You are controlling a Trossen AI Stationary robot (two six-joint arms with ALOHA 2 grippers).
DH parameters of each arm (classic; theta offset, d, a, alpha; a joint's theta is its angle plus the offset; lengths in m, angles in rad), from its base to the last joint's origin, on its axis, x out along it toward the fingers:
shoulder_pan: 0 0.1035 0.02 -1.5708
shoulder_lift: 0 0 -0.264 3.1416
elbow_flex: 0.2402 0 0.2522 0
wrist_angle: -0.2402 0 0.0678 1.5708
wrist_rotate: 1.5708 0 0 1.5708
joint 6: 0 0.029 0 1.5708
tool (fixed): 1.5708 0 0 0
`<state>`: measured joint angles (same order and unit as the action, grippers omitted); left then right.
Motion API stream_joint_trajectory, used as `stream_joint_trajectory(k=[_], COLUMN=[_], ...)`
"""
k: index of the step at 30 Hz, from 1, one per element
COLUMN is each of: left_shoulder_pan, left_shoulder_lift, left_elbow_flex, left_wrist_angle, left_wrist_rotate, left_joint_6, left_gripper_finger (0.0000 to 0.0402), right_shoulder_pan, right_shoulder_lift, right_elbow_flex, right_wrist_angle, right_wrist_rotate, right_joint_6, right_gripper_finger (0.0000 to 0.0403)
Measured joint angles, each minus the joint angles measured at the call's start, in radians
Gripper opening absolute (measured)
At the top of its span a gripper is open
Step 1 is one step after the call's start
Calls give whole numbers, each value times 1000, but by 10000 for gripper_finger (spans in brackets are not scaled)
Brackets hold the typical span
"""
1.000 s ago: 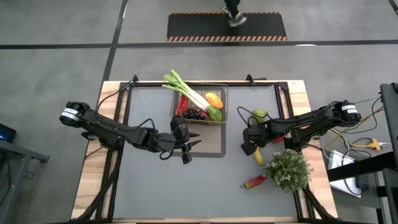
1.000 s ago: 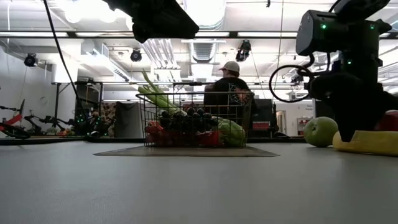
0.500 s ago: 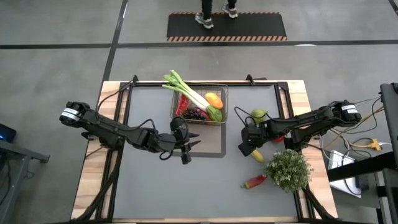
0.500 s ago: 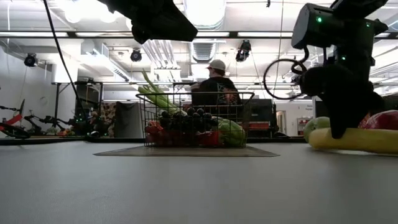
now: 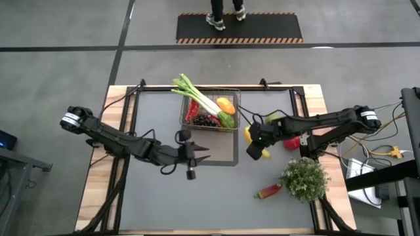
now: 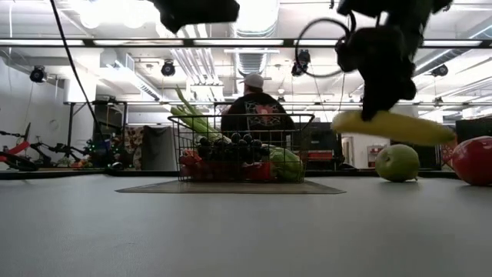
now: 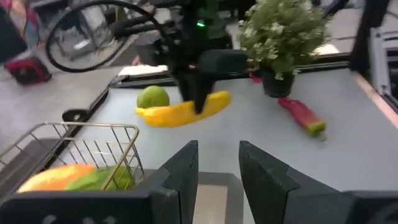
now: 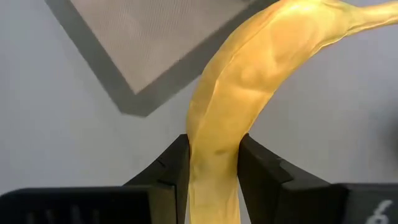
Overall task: Build produce basket
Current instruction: Put the banana into the wire basket
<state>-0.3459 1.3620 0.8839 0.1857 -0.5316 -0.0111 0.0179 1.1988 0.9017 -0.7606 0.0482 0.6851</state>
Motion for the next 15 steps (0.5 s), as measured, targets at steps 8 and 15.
stream_joint_trajectory(k=[8,15], left_shoulder_pan=[-2,-3], left_shoulder_lift=[-178,-306], left_elbow_flex=[-104,-220], left_wrist_angle=[154,295], left_wrist_rotate=[-1,-1], left_joint_6=[173,227], left_gripper_finger=[99,98], right_shoulder_pan=[-35,-82], right_shoulder_lift=[0,1], right_elbow_flex=[190,276], right_wrist_angle=[-69,105], right_wrist_rotate=[156,225], right_joint_6=[-224,-455], right_gripper_finger=[98,98])
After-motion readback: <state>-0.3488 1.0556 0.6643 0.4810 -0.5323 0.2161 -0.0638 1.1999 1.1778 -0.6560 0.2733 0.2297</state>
